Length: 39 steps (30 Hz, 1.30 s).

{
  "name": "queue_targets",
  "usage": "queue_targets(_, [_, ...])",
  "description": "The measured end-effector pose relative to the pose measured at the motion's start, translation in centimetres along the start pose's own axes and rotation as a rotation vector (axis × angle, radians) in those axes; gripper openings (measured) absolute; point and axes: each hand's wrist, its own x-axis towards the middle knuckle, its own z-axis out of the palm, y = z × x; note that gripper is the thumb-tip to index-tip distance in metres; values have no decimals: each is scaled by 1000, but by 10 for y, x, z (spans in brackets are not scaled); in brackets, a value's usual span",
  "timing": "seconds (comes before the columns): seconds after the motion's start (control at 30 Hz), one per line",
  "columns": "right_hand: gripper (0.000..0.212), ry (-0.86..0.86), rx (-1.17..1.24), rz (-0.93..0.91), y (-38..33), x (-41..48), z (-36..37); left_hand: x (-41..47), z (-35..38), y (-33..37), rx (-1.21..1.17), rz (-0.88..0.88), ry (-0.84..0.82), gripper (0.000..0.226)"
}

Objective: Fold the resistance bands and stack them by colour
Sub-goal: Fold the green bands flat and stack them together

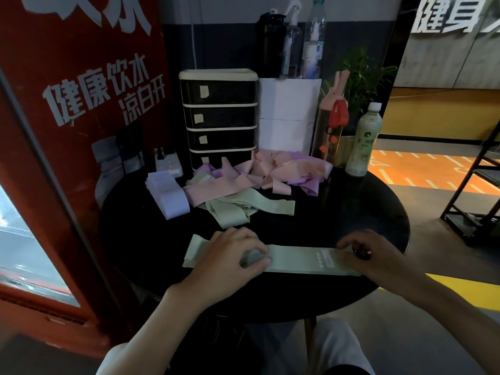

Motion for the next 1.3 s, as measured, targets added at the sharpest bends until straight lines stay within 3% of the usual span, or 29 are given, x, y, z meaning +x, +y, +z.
queue_targets(0.1, [22,-67,-9,12,-8,8,-6,-2,0,3,9,7,8,45])
queue_targets(0.23, [9,-24,61,-17,-32,31,-4,-2,0,4,26,7,0,44])
queue_targets(0.3, [3,-41,123,-20,-44,48,3,0,-3,5,55,13,-34,36])
queue_targets(0.4, [8,0,171,8,-57,83,23,11,-9,10,100,29,-76,23])
queue_targets(0.63, [25,168,34,357,-53,140,66,26,3,11,51,0,-82,34])
queue_targets(0.83, [27,180,-58,423,-55,148,73,23,12,4,42,1,-52,25])
queue_targets(1.0, [15,172,70,358,-54,149,70,23,12,4,42,6,-51,25])
queue_targets(1.3, [14,387,391,-93,-84,139,24,26,10,5,28,-6,-65,29])
